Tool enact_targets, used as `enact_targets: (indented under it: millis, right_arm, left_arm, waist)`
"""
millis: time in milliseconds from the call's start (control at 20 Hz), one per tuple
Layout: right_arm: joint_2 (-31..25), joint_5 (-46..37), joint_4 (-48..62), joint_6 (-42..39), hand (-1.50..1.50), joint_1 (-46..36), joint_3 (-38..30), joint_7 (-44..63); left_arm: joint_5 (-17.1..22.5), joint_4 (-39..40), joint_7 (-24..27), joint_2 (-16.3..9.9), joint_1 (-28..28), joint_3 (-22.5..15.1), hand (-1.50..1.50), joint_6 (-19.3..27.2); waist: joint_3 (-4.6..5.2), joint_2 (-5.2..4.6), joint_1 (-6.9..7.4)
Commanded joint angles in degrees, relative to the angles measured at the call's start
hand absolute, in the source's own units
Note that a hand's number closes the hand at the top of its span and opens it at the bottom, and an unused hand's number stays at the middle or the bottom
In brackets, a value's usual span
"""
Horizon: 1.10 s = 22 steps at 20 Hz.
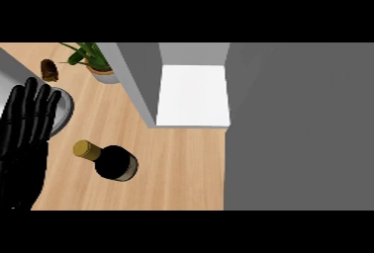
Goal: Pick up the wine, place it into the cabinet and close the cabinet
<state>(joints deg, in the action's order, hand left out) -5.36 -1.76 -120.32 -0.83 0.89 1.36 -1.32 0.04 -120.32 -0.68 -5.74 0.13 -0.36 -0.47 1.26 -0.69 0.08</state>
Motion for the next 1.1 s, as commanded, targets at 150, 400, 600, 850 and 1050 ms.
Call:
enact_targets:
  millis: [150, 400, 600, 850, 1050]
  right_arm:
    - [2.47, -2.80, -6.78, 1.32, -1.50, 6.26, 4.64, 3.86]
    - [-1.76, 9.24, -11.43, -8.28, -1.50, 9.10, 6.70, 8.73]
    - [-1.94, 12.57, -14.07, -6.46, -1.50, 4.41, 4.46, 15.77]
    - [-3.25, 16.45, -19.04, -7.16, -1.50, 6.74, 2.90, 20.27]
    - [-0.98, 11.30, -19.60, -3.15, -1.50, 1.50, 7.08, 24.77]
  left_arm:
    - [-2.84, -0.17, 8.03, 1.69, 3.61, -5.92, -1.50, -2.89]
    - [8.71, -3.07, -1.61, 5.59, 6.10, -13.73, -1.50, -3.17]
    - [7.05, -9.95, -7.48, 5.68, 7.61, -19.53, -1.50, 1.61]
    - [-0.64, -12.26, -11.18, 5.72, 4.58, -29.91, -1.50, 11.63]
    - [-5.95, -15.59, -15.42, 5.73, 3.67, -35.44, -1.50, 16.22]
  waist:
    - [-1.23, 0.81, -0.33]
    - [-1.24, 0.97, -0.56]
    - [-1.26, 0.81, 0.16]
    - [-1.28, 0.78, -0.17]
    - [-1.25, 0.78, 0.11]
